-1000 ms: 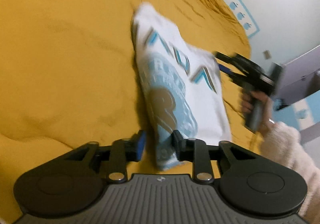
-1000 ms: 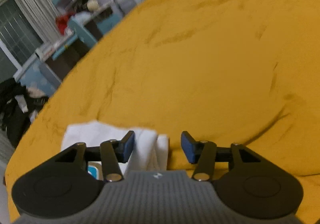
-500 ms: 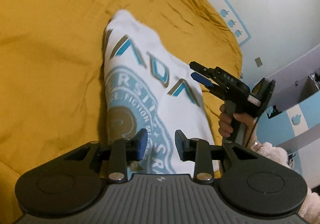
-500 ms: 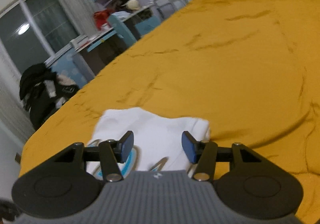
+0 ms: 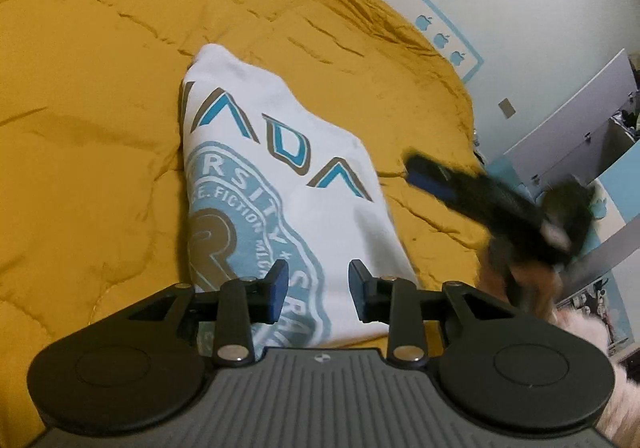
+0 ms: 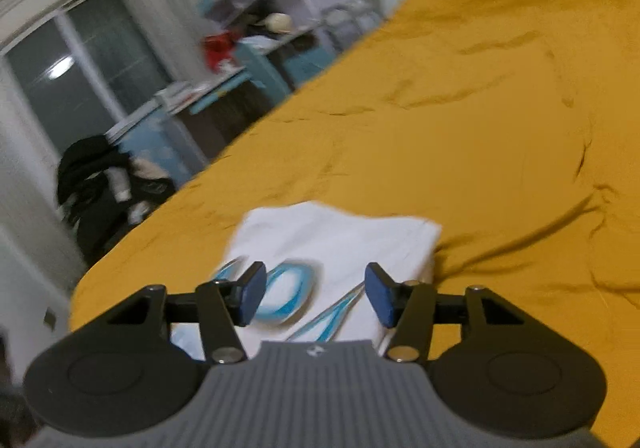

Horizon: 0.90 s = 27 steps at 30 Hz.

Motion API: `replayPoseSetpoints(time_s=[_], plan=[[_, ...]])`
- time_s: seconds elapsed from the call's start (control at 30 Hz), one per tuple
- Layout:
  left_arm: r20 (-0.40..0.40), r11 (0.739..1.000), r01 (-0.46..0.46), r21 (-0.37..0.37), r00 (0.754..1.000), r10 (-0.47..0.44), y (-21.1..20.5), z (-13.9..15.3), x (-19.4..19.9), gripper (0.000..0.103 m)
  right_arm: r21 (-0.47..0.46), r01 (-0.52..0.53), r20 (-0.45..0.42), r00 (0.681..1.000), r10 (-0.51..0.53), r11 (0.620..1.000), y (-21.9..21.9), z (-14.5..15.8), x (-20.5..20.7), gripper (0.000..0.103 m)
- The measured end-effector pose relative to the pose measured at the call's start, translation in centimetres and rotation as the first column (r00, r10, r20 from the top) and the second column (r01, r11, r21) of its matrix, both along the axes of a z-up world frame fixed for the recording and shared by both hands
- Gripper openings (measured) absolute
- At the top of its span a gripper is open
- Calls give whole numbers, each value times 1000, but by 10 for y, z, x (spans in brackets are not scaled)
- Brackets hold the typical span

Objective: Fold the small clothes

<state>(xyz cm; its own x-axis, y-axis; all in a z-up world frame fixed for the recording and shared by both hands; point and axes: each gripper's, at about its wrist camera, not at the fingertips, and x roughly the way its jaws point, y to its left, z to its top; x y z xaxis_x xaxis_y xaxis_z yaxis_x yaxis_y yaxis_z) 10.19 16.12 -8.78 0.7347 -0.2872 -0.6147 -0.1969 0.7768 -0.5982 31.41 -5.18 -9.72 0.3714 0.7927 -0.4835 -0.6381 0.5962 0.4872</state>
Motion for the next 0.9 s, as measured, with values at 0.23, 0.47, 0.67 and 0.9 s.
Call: replayPoseSetpoints(time_s=[0.23, 0.47, 0.67, 0.9], plan=[[-58, 1000, 1, 12, 998, -1, -6, -18, -5, 41, -94, -93, -20, 996, 92, 991, -8, -17, -75, 58], [-41, 1000, -23, -19, 999, 22, -5, -40, -18, 41, -215, 6, -47, 999, -17, 977, -19, -55, -76, 53], [-29, 998, 30, -47, 999, -32, 9, -23, -4, 41, -198, 10, -66, 998, -24, 980, -21, -53, -67, 54], [133, 998, 63, 5, 989, -63, 62, 16, 74, 45, -18, 37, 25, 999, -36, 999, -5, -18, -26, 63]])
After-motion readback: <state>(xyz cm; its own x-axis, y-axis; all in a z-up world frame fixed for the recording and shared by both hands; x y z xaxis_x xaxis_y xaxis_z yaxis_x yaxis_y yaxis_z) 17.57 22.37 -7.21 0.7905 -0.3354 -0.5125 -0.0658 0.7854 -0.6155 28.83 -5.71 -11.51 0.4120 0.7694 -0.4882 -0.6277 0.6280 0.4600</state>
